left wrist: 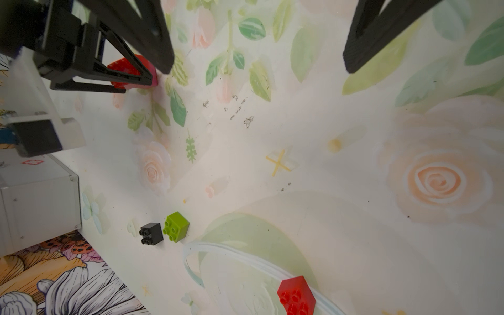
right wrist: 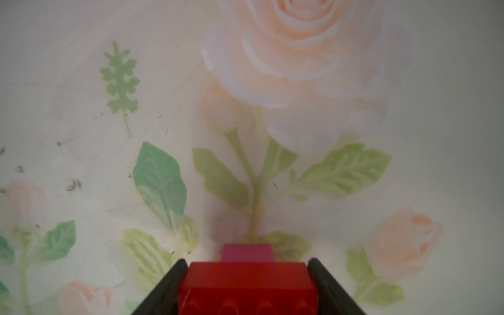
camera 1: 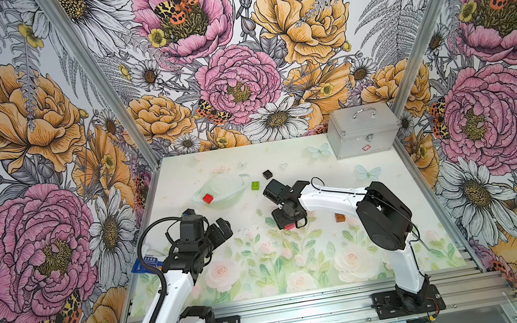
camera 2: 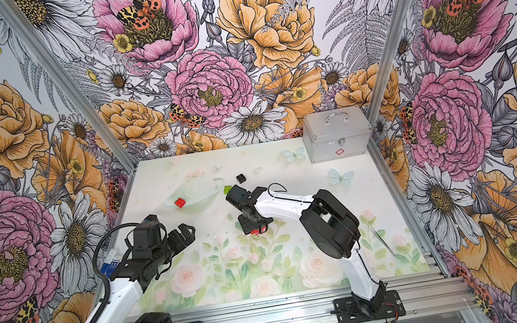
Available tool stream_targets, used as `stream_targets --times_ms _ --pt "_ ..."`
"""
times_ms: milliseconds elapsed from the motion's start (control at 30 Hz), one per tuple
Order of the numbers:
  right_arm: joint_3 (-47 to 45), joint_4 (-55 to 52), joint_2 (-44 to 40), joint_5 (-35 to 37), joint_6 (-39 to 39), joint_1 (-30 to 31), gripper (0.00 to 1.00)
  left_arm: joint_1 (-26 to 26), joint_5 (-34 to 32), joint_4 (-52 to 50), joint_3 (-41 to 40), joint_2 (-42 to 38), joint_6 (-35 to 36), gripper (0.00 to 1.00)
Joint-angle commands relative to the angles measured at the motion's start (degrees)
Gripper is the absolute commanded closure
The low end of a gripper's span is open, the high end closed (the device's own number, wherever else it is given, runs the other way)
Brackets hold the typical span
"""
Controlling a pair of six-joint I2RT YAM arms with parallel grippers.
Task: Assemble the letter v with lego
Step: Assemble the lego brick with the lego brick.
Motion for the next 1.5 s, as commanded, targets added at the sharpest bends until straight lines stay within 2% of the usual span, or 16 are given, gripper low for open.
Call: stream_targets --times_ms 0,133,300,433,567,633,700,800,867,967,1033,1200,1267,1367,1467 --pt "-5.2 3.7 1.6 2.0 6.0 0.3 0.64 0.6 -0.4 -0.5 -0.1 -0.8 0.0 0.01" --pt "-9.7 8.7 -0.8 4.5 11.0 1.3 0.65 0.7 -0.8 -0.5 -0.2 -0.7 -0.1 0.01" --pt "-9.5 9.5 -0.8 4.7 12.3 1.9 0.62 0.7 -0.3 -0.5 -0.1 -0.5 -0.3 0.01" --pt "-8.8 9.3 -1.6 4.2 12.6 1.7 0.46 0.7 0.9 -0.4 0.0 -0.8 -0.8 0.01" --pt "-6.9 7.8 -2.7 4.5 12.2 1.6 0.25 0.6 2.5 -0.3 0.4 -1.0 -1.6 0.01" --pt "-5.9 7.3 -3.3 4.2 11.8 1.5 0.10 0.2 3.0 -0.2 0.5 -0.9 -2.1 0.01" --pt "-5.4 7.2 -3.9 4.0 11.3 1.5 0.01 -0.6 3.4 0.1 0.6 -0.6 -2.5 0.01" --pt "-5.2 7.2 -5.5 4.1 11.1 1.4 0.01 -1.9 3.9 0.9 0.8 0.5 -3.7 0.01" --pt "-6.1 7.2 -7.8 3.9 10.7 1.2 0.01 -2.9 6.4 3.6 0.3 1.5 -5.6 0.01" --pt "-9.9 7.3 -14.1 3.9 10.4 0.6 0.01 -5.5 13.7 16.8 -3.2 4.3 -10.4 0.01" --pt "-14.4 7.3 -19.8 4.1 10.8 -0.1 0.03 -9.1 15.5 27.3 -5.5 7.7 -14.6 0.01" --pt "-29.3 7.2 -34.5 4.4 12.9 -10.5 0.14 -18.6 12.6 34.3 -1.1 18.8 -16.0 0.01" --pt "-33.7 7.2 -38.0 2.3 12.6 -15.4 0.17 -20.2 14.4 42.9 -1.8 24.0 -19.1 0.02" --pt "-37.7 7.2 -40.7 0.5 11.4 -20.1 0.18 -21.9 17.3 59.2 -4.0 31.8 -23.9 0.05" --pt "-39.1 7.2 -40.2 -0.6 10.2 -22.9 0.19 -24.7 15.8 65.8 -4.1 37.0 -24.5 0.07"
